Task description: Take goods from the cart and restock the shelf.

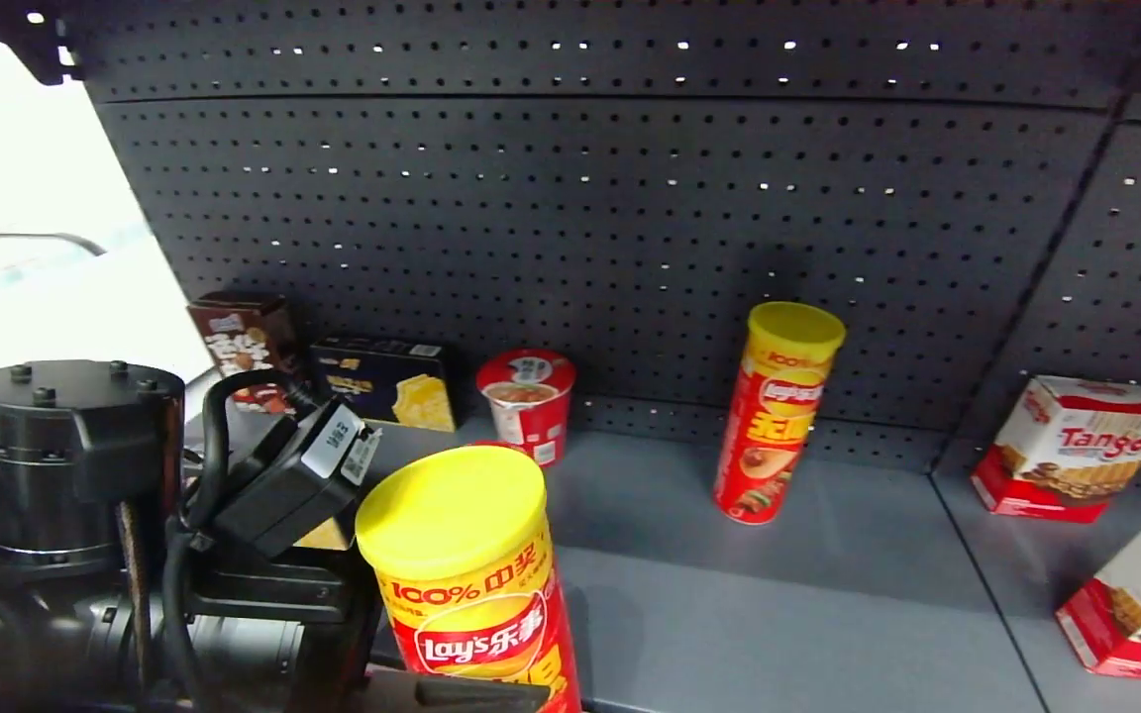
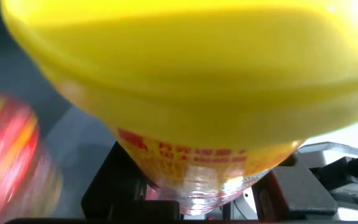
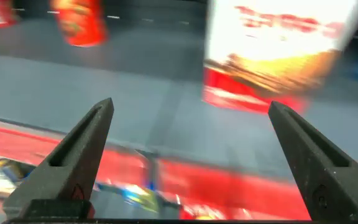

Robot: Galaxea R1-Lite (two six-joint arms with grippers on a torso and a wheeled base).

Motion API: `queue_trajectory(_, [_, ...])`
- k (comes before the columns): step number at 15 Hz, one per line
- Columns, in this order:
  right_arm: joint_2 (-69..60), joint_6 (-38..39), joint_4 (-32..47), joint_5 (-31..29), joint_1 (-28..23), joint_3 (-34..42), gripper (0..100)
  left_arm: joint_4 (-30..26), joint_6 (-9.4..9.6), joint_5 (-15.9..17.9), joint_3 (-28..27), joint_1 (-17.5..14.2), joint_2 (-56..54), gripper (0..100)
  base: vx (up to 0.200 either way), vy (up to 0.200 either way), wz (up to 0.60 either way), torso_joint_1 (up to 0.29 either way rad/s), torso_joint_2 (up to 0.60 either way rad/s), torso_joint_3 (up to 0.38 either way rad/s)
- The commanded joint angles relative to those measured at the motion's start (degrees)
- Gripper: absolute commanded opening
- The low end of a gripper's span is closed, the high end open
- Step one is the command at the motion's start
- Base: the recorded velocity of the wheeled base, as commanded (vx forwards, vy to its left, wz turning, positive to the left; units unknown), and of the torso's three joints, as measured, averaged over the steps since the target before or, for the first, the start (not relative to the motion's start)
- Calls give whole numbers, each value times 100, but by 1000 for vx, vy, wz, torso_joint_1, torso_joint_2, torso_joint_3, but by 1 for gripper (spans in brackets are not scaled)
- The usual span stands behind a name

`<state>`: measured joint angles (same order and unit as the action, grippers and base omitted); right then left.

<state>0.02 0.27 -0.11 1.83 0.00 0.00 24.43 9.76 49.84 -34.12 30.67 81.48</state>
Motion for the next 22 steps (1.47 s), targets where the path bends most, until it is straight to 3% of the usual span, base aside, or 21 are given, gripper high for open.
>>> queue_trajectory(1, [-2, 0, -7, 2, -9, 0, 100, 9, -1, 0, 2, 0, 43, 0, 0, 0, -600, 2, -2, 2])
queue_trajectory(16, [208, -36, 20, -33, -9, -18, 100, -44, -1, -114, 2, 35, 26, 0, 0, 0, 0, 0, 0, 0])
queue_trajectory(17, [437, -18, 55, 116, 88, -712, 100, -35, -10, -141, -42, 62, 61, 0, 0, 0, 0, 0, 0, 0])
queue_trajectory(18, [1747, 175, 90, 257, 308, -1854, 100, -44, -10, -237, -33, 176, 105, 0, 0, 0, 0, 0, 0, 0])
queue_trajectory(22, [3258, -501, 143, 1083, 1362, -2909, 100, -17, -1, -308, 2, 264, 157, 0, 0, 0, 0, 0, 0, 0])
